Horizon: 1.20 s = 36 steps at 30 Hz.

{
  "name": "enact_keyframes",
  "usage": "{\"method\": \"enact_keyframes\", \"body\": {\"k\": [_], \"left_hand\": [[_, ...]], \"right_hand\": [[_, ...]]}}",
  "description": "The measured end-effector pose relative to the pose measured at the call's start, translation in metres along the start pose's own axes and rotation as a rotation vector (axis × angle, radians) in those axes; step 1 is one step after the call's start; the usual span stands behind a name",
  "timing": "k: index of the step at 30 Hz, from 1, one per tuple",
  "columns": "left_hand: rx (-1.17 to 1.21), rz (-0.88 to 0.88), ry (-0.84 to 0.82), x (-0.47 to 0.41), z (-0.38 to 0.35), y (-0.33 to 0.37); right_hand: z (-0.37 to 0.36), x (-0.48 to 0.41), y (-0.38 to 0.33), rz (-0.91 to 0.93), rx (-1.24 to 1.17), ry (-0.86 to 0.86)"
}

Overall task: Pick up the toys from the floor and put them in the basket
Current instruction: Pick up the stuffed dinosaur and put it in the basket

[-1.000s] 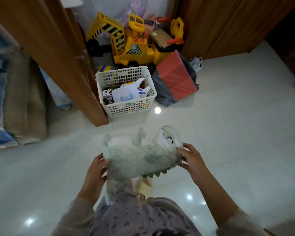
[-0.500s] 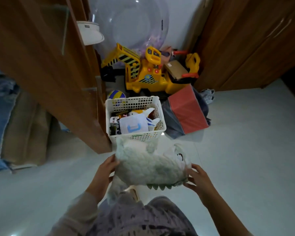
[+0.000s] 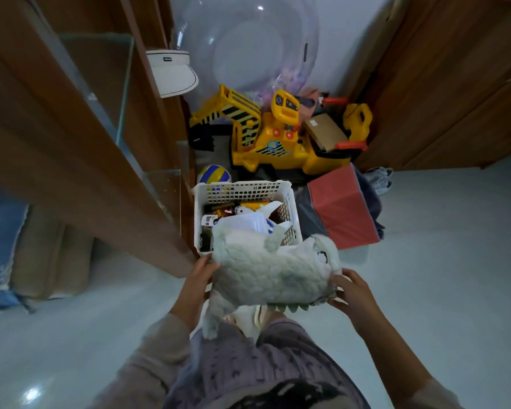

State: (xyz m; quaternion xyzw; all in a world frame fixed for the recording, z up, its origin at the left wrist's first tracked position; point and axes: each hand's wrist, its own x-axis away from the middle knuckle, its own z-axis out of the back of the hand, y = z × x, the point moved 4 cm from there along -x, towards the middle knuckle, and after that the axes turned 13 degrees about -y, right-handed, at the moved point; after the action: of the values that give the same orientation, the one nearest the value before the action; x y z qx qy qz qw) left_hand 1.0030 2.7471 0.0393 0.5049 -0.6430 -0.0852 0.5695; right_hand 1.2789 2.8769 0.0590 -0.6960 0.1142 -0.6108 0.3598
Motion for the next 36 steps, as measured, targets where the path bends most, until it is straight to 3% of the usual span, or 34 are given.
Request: {"method": "enact_keyframes", "body": {"k": [12, 21, 25, 32, 36], "left_hand": [[-0.028, 0.155, 0.203, -0.088, -0.001, 0.011], [0.111, 0.278, 0.304, -0.209, 0.028, 0.010], [0.046, 0.354, 0.304, -0.289, 0.069, -0.009], [-0.065, 0.317, 0.358, -0.409, 0.163, -0.067], [-0.195, 0.328, 0.409, -0.459, 0.198, -0.103]], "right_hand": [[-0.002, -0.105, -0.047, -0.229, 0.150, -0.126], [-0.024, -0.248, -0.067, -0.336, 0.207, -0.084], [-0.048, -0.336, -0.046, -0.358, 0.272, -0.087], [-0.096, -0.472, 0.028, -0.506, 0.311, -0.287], [-0.113, -0.521, 0.070, -0.497, 0.349, -0.271]]}}
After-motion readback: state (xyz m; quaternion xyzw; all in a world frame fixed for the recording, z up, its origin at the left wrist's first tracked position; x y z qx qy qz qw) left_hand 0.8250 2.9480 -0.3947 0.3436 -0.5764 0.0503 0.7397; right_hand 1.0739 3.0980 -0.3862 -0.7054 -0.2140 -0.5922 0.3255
